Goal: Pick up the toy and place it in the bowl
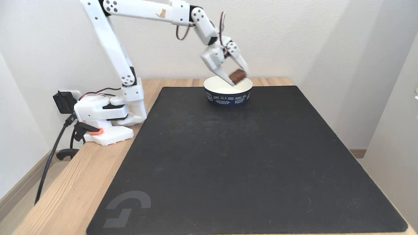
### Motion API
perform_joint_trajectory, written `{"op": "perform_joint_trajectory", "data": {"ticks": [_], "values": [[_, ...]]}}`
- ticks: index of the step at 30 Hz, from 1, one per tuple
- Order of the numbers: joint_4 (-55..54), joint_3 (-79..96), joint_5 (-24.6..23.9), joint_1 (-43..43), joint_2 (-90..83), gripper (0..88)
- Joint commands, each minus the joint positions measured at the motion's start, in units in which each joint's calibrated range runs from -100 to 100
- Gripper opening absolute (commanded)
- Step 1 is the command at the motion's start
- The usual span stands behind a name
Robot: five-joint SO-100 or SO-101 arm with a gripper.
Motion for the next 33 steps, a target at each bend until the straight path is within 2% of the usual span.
{"op": "perform_joint_trajectory", "data": {"ticks": [1, 5, 11, 14, 19, 22, 24, 29, 33], "values": [[-3.62, 4.04, -1.01, -8.45, -2.47, 4.5], [-7.52, 8.27, -1.01, -9.12, -2.89, 5.4], [-7.09, 9.35, -1.01, -9.79, -3.31, 36.8], [-7.09, 9.26, -0.75, -7.7, -3.89, 34.0], [-7.69, 13.14, -0.96, 1.92, -15.15, 25.0], [-7.69, 20.8, -0.64, 8.03, -26.23, 7.5], [-7.77, 27.2, -0.59, 9.87, -31.82, 1.2], [-7.77, 49.46, -1.01, 11.79, -48.41, 3.4], [-7.69, 58.75, -1.01, 13.3, -59.58, 3.4]]}}
